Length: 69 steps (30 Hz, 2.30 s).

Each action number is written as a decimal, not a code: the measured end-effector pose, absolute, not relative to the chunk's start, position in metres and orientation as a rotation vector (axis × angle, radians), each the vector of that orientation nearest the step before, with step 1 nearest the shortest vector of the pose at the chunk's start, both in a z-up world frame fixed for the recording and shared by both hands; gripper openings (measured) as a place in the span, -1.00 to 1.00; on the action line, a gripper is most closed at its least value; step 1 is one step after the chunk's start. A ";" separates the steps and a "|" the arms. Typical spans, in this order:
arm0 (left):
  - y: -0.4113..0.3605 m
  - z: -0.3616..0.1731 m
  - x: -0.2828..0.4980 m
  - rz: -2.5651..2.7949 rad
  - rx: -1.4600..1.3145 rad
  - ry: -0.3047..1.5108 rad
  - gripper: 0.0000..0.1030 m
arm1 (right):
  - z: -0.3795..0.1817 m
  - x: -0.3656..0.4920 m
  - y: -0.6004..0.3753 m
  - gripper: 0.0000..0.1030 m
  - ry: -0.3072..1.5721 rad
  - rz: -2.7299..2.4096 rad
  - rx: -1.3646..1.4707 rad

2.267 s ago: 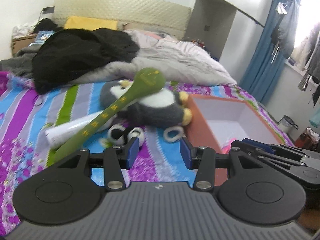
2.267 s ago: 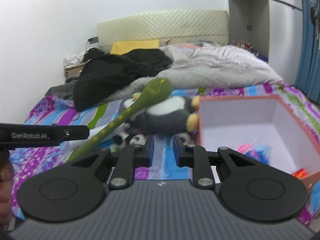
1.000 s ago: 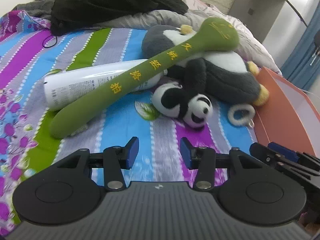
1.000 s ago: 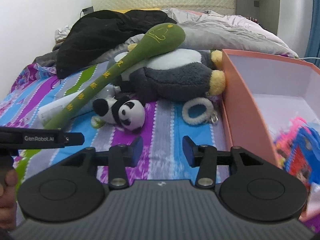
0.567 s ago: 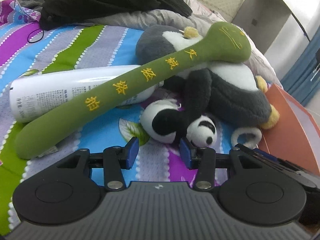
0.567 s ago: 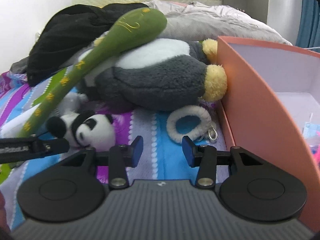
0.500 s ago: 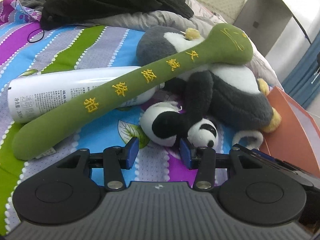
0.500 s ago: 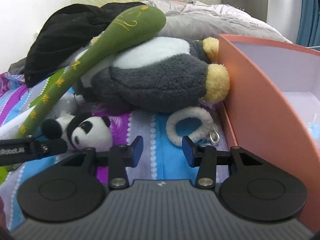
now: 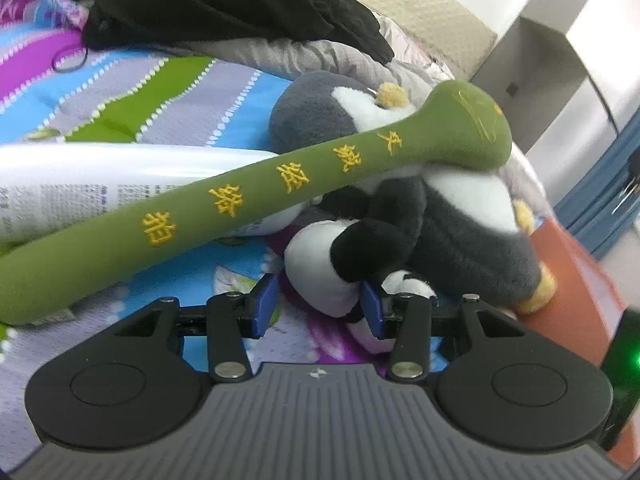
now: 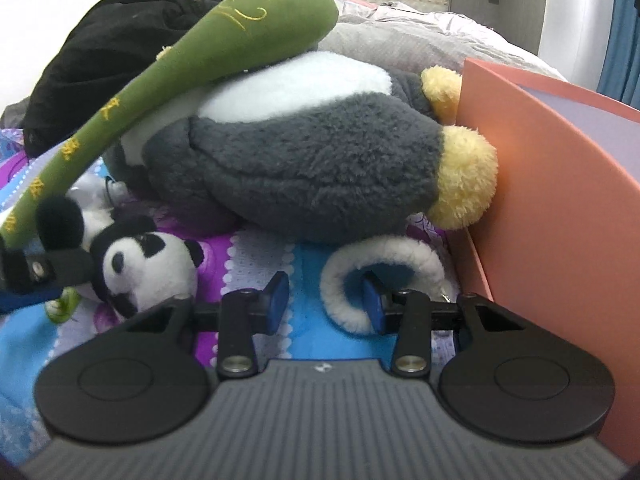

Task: Organize soft objects
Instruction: 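Reach the left tool to the small panda keychain while the right tool reaches the white fluffy ring, then close the left tool on the small panda keychain while the right tool closes on the white ring, then lift the panda keychain with the left tool while the right tool lifts the white ring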

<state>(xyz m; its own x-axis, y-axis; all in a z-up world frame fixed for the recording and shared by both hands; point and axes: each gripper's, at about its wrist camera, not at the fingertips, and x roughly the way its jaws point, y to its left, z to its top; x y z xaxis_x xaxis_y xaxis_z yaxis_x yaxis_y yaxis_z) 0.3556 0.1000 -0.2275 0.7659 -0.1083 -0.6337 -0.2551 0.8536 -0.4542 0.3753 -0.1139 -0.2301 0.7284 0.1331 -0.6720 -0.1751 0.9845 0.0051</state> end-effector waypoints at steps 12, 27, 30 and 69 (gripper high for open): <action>0.102 -0.226 0.357 0.076 -0.663 0.692 0.17 | -0.226 0.375 -0.113 -0.76 0.741 0.183 -0.044; 0.115 -0.241 0.359 0.129 -0.871 0.710 0.09 | -0.209 0.344 -0.116 -0.77 0.739 0.235 -0.036; 0.113 -0.237 0.357 0.119 -0.853 0.707 0.06 | -0.208 0.339 -0.116 -0.77 0.746 0.240 -0.036; 0.065 -0.150 0.208 0.085 -0.466 0.787 0.03 | -0.131 0.207 -0.133 -0.76 0.781 0.359 -0.025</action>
<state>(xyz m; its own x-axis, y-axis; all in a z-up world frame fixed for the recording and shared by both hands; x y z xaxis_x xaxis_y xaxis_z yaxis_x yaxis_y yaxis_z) 0.2084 0.0655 -0.1500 0.7081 -0.0970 -0.6994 -0.2444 0.8957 -0.3716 0.2072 -0.1334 -0.1309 0.6526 0.3069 -0.6928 -0.3255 0.9392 0.1095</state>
